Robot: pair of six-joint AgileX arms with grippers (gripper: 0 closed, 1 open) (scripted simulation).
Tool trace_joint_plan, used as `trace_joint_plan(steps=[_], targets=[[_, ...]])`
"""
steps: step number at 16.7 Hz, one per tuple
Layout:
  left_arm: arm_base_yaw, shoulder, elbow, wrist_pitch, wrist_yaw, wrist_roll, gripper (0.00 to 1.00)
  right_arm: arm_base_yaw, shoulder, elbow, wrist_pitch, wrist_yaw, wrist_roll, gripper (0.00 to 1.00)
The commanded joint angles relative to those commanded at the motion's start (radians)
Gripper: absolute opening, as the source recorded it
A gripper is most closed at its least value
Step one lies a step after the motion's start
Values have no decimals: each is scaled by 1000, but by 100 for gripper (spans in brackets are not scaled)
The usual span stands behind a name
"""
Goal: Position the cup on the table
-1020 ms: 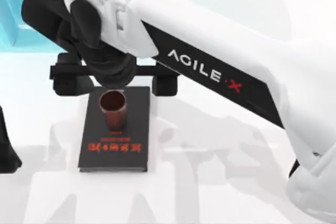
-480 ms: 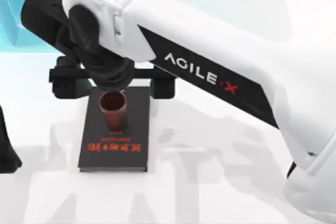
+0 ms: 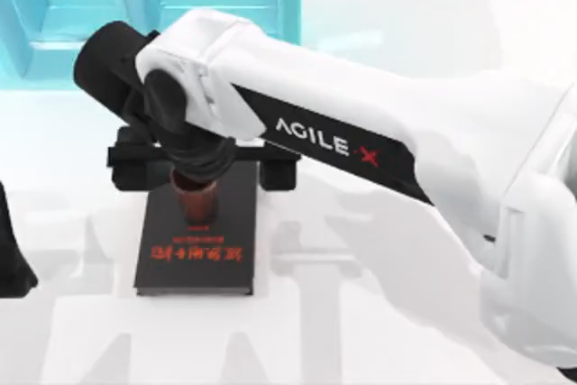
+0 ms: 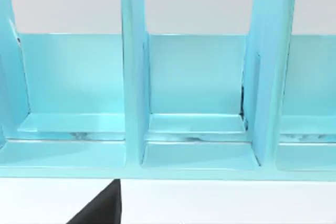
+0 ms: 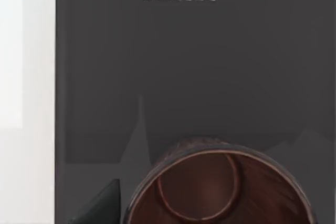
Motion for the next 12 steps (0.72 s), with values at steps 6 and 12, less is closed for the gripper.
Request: trace_joint_plan(steps=[6,12], targets=[[0,0,0,0,0,0,100,-8,7,-37,46,-2,-8,100],[0,0,0,0,0,0,100,-8,7,-37,46,-2,-8,55]])
